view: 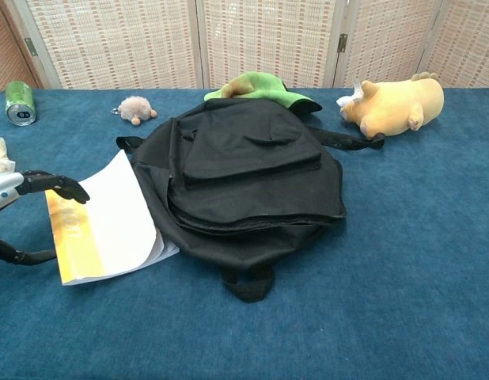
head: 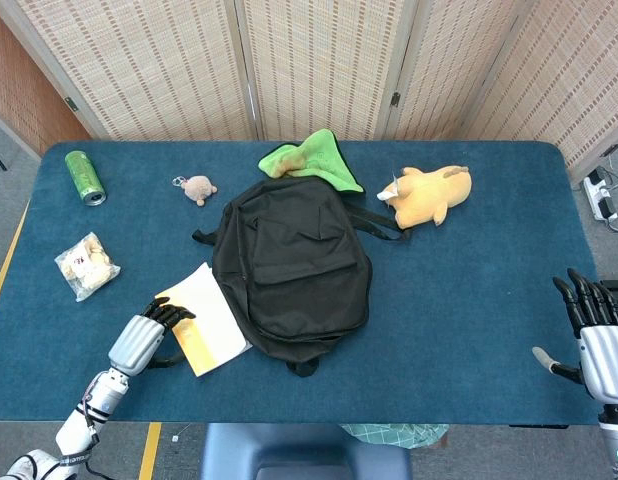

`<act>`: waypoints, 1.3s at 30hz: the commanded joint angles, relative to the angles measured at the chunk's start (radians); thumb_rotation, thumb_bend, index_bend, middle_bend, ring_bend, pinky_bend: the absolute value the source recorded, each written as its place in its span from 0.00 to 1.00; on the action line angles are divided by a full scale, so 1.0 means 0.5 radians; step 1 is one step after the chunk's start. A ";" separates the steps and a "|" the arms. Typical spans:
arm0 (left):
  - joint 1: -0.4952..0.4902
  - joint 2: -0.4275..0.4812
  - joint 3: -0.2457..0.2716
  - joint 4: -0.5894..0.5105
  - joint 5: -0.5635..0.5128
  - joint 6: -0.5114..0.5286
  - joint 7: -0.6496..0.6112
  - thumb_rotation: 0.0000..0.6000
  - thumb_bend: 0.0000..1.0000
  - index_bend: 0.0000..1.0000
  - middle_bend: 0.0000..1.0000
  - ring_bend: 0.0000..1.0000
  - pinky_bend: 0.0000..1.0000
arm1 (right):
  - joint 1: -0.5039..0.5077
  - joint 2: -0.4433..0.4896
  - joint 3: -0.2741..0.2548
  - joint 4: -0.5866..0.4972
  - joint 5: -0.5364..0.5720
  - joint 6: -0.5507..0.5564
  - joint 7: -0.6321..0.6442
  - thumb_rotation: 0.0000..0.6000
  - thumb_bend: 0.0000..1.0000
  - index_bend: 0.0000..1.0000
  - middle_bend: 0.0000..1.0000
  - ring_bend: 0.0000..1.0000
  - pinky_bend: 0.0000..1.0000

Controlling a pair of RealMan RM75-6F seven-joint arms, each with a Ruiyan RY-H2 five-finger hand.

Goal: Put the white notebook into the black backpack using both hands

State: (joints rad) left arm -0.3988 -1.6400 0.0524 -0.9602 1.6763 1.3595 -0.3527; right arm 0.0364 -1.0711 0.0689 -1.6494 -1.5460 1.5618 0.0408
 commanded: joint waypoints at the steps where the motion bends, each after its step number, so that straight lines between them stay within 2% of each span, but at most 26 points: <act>1: -0.015 -0.032 -0.010 0.014 -0.009 -0.004 -0.066 1.00 0.28 0.32 0.33 0.29 0.18 | -0.002 0.000 0.001 0.006 0.004 0.001 0.007 1.00 0.01 0.00 0.01 0.03 0.06; 11: -0.092 -0.118 -0.012 0.103 0.042 0.018 -0.209 1.00 0.34 0.33 0.34 0.29 0.18 | -0.006 0.000 -0.001 0.027 0.006 -0.002 0.042 1.00 0.01 0.00 0.01 0.03 0.06; 18: -0.127 -0.169 -0.019 0.132 0.039 0.009 -0.252 1.00 0.47 0.35 0.35 0.31 0.20 | -0.007 -0.006 0.001 0.044 0.010 -0.003 0.062 1.00 0.01 0.00 0.01 0.03 0.06; 22: -0.137 -0.203 -0.029 0.159 0.032 0.015 -0.229 1.00 0.50 0.37 0.36 0.32 0.20 | -0.005 -0.007 0.003 0.048 0.009 -0.004 0.070 1.00 0.01 0.00 0.01 0.03 0.06; 31: -0.158 -0.274 -0.066 0.196 0.009 0.056 -0.245 1.00 0.50 0.43 0.38 0.36 0.21 | -0.006 -0.010 0.005 0.059 0.018 -0.007 0.090 1.00 0.01 0.00 0.01 0.03 0.06; 39: -0.181 -0.307 -0.095 0.207 -0.015 0.065 -0.215 1.00 0.37 0.43 0.38 0.37 0.21 | -0.006 -0.014 0.010 0.067 0.029 -0.011 0.102 1.00 0.01 0.00 0.01 0.03 0.06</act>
State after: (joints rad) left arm -0.4884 -1.7929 0.0059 -0.8574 1.6694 1.3920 -0.4608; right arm 0.0333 -1.0783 0.0739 -1.6160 -1.5317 1.5564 0.0917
